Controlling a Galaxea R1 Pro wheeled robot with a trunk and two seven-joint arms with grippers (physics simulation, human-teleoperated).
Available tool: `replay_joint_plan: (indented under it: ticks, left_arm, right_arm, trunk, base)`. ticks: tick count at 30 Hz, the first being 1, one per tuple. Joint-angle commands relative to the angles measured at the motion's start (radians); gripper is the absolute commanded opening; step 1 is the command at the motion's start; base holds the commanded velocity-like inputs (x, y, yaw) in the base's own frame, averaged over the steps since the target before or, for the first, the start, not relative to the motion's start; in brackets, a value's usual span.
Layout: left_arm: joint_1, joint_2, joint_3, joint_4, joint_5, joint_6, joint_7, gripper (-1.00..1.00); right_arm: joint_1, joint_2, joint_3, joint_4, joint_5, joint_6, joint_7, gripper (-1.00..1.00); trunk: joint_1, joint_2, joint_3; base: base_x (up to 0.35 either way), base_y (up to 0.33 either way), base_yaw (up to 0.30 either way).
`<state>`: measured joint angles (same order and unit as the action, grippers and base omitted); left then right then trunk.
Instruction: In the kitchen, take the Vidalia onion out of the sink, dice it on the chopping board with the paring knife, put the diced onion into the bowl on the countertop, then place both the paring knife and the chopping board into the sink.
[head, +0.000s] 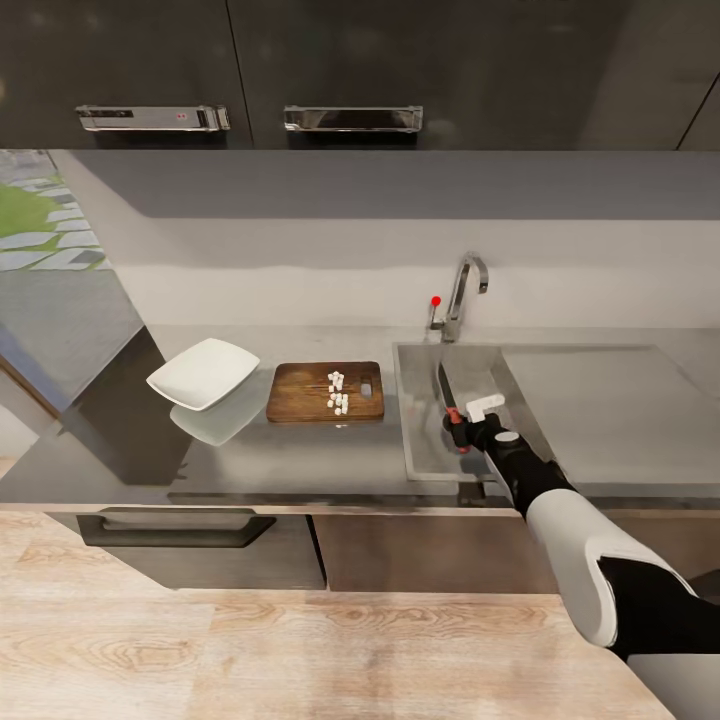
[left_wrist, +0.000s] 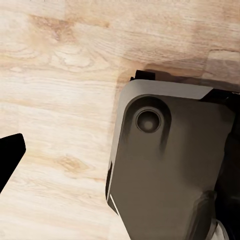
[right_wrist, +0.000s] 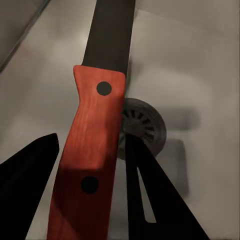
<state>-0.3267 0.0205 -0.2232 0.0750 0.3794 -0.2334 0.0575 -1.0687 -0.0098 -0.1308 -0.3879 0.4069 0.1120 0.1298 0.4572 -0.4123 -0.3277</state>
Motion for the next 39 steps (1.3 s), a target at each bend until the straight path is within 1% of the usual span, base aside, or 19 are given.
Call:
replay_joint_plan:
  ticks: [1,4,10,16,19,20,23,27,39]
  left_arm:
    - [-0.002,-0.001,-0.008,0.004,0.006,-0.006,0.001,1.00]
    - [-0.002,0.000,-0.008,0.005,0.006,-0.006,0.001,1.00]
    - [-0.002,0.001,-0.008,0.005,0.006,-0.006,0.002,1.00]
    - [-0.002,0.001,-0.008,0.005,0.006,-0.005,0.002,1.00]
    - [-0.002,0.001,-0.008,0.005,0.006,-0.005,0.002,1.00]
    - [-0.002,0.001,-0.008,0.005,0.006,-0.004,0.002,1.00]
    - [-0.002,0.001,-0.008,0.005,0.006,-0.004,0.002,1.00]
    - [-0.002,0.001,-0.008,0.005,0.006,-0.004,0.002,1.00]
    - [-0.002,0.001,-0.008,0.005,0.006,-0.003,0.002,1.00]
  right_arm:
    - [0.000,0.001,-0.009,0.001,0.009,0.005,0.010,-1.00]
    - [0.000,0.000,-0.010,0.012,0.009,0.006,0.009,-1.00]
    - [0.000,0.000,-0.010,0.031,0.009,0.006,0.009,-1.00]
    - [0.000,-0.001,-0.011,0.079,0.007,0.001,0.008,-1.00]
    - [-0.001,-0.002,-0.012,0.101,-0.015,0.000,0.008,-1.00]
    - [-0.001,-0.003,-0.012,0.110,-0.039,-0.001,0.008,-1.00]
    - [-0.001,-0.004,-0.012,0.142,-0.073,-0.014,0.008,-1.00]
    - [-0.001,-0.003,-0.012,0.152,-0.081,-0.032,0.007,-1.00]
    - [0.000,-0.003,-0.012,0.153,-0.082,-0.035,0.007,-1.00]
  trunk:
    - [0.000,-0.002,-0.002]
    - [0.000,-0.002,-0.002]
    - [0.000,-0.002,-0.002]
    - [0.000,-0.002,-0.002]
    - [0.000,-0.002,-0.002]
    - [0.000,-0.002,-0.002]
    - [0.000,-0.002,-0.002]
    - [0.000,-0.002,-0.002]
    - [0.000,-0.002,-0.002]
  base:
    - [0.047,0.000,0.000]
    - [0.148,0.000,0.000]
    - [0.300,0.000,0.000]
    - [0.054,0.000,0.000]
    - [0.004,0.000,0.000]
    - [0.000,0.000,0.000]
    - [0.000,0.000,0.000]
    - [0.000,0.000,0.000]
    - [0.000,0.000,0.000]
